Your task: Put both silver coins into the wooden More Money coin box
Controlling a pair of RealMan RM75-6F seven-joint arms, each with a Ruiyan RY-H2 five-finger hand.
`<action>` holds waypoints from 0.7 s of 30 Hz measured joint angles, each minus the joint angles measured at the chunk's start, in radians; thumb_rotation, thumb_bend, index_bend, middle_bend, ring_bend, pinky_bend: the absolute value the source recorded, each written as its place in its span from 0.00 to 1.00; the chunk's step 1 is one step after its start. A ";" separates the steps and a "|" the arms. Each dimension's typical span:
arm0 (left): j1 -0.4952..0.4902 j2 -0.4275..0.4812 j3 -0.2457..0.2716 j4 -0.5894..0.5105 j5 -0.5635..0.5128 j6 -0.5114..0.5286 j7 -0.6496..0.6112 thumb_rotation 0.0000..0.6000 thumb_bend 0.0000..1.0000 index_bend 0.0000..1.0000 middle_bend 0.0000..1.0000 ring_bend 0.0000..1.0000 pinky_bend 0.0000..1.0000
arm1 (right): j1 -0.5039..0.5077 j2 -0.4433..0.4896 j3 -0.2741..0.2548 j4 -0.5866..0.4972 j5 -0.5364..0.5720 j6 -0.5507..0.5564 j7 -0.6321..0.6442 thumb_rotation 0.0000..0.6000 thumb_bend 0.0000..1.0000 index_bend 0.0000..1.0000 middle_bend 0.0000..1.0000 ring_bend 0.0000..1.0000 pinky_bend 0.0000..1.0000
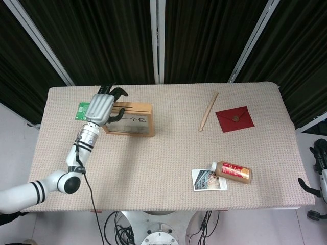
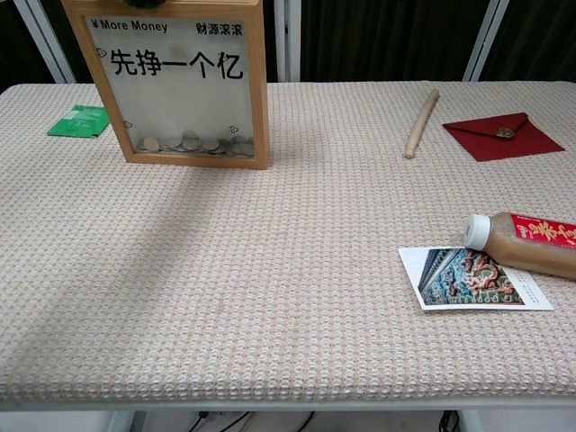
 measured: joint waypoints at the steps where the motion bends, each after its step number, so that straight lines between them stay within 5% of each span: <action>1: 0.002 0.002 0.001 -0.003 0.008 0.004 -0.004 1.00 0.42 0.09 0.19 0.02 0.04 | 0.001 0.000 0.000 -0.001 -0.001 -0.001 -0.001 1.00 0.19 0.00 0.00 0.00 0.00; 8: 0.025 0.020 0.003 -0.046 0.076 0.073 -0.020 1.00 0.40 0.08 0.18 0.02 0.04 | 0.008 -0.002 -0.001 -0.009 -0.011 -0.002 -0.009 1.00 0.19 0.00 0.00 0.00 0.00; 12: 0.067 0.050 0.026 -0.101 0.172 0.172 0.000 1.00 0.30 0.17 0.18 0.02 0.06 | 0.008 0.001 0.000 -0.013 -0.015 0.005 -0.009 1.00 0.19 0.00 0.00 0.00 0.00; 17: 0.183 0.107 0.106 -0.172 0.351 0.377 0.057 1.00 0.20 0.30 0.19 0.02 0.08 | 0.005 0.006 -0.001 -0.017 -0.019 0.012 -0.013 1.00 0.19 0.00 0.00 0.00 0.00; 21: 0.320 0.160 0.216 -0.208 0.495 0.526 0.069 1.00 0.17 0.22 0.13 0.00 0.04 | 0.004 0.008 -0.003 -0.027 -0.034 0.027 -0.022 1.00 0.19 0.00 0.00 0.00 0.00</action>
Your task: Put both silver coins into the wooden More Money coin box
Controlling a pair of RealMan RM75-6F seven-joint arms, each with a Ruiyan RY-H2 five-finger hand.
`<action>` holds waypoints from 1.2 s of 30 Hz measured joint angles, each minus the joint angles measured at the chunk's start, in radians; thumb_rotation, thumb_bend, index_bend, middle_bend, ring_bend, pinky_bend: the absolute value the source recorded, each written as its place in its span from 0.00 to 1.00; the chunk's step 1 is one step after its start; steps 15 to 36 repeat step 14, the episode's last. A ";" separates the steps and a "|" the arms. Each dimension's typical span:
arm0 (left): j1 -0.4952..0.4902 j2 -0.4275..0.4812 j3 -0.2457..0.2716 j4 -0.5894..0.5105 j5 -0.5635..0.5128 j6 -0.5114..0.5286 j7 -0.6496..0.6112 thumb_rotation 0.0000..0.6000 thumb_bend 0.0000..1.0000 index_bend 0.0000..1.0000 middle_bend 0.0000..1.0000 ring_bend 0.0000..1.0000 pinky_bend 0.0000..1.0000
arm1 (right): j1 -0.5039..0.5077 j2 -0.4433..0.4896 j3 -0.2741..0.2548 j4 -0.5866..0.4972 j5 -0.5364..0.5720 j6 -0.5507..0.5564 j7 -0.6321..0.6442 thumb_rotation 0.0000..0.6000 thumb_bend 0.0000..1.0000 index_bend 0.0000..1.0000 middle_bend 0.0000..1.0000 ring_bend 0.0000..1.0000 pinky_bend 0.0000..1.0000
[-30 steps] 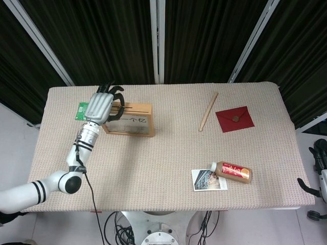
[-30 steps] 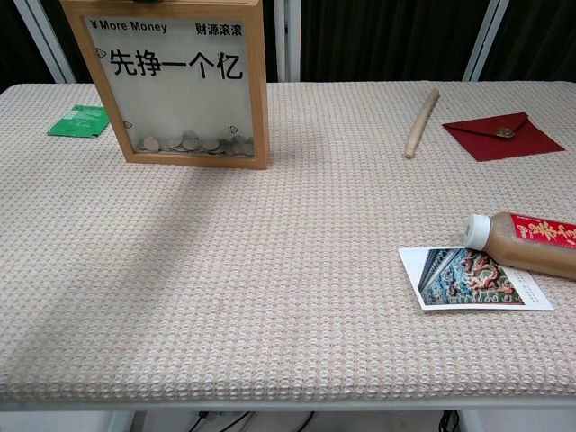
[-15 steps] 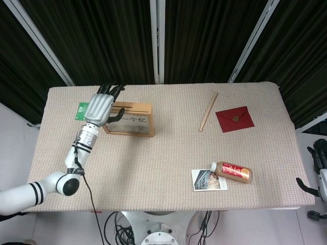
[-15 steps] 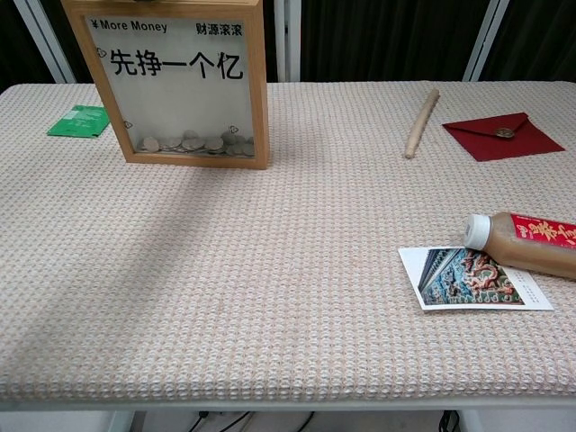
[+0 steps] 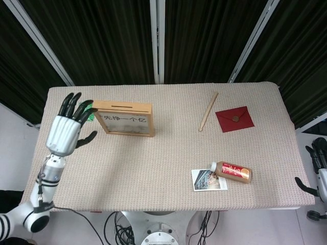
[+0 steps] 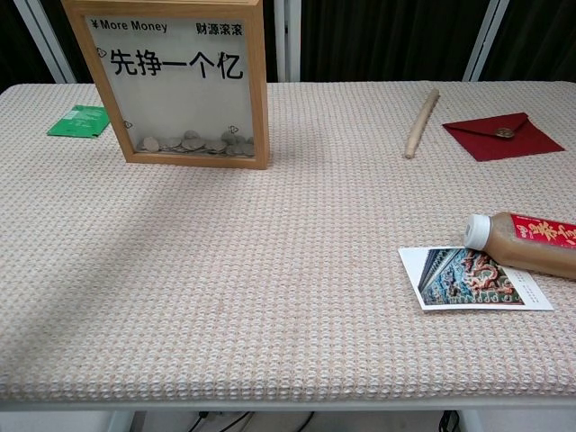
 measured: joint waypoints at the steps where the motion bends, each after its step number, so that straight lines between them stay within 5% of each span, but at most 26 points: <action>1: 0.042 0.020 0.042 -0.008 0.028 0.021 -0.009 1.00 0.16 0.18 0.11 0.00 0.02 | -0.001 0.000 0.000 -0.003 -0.004 0.006 -0.005 1.00 0.19 0.00 0.00 0.00 0.00; 5: 0.171 0.060 0.167 -0.005 0.073 0.058 -0.043 1.00 0.14 0.14 0.05 0.00 0.00 | -0.007 -0.001 -0.002 -0.017 -0.023 0.039 -0.047 1.00 0.19 0.00 0.00 0.00 0.00; 10: 0.280 0.044 0.228 0.099 0.110 0.132 -0.112 1.00 0.14 0.14 0.04 0.00 0.00 | -0.014 0.003 -0.011 -0.048 -0.051 0.064 -0.101 1.00 0.19 0.00 0.00 0.00 0.00; 14: 0.332 0.019 0.240 0.193 0.111 0.146 -0.205 1.00 0.14 0.13 0.05 0.00 0.00 | -0.016 0.009 -0.022 -0.067 -0.068 0.068 -0.131 1.00 0.19 0.00 0.00 0.00 0.00; 36: 0.332 0.019 0.240 0.193 0.111 0.146 -0.205 1.00 0.14 0.13 0.05 0.00 0.00 | -0.016 0.009 -0.022 -0.067 -0.068 0.068 -0.131 1.00 0.19 0.00 0.00 0.00 0.00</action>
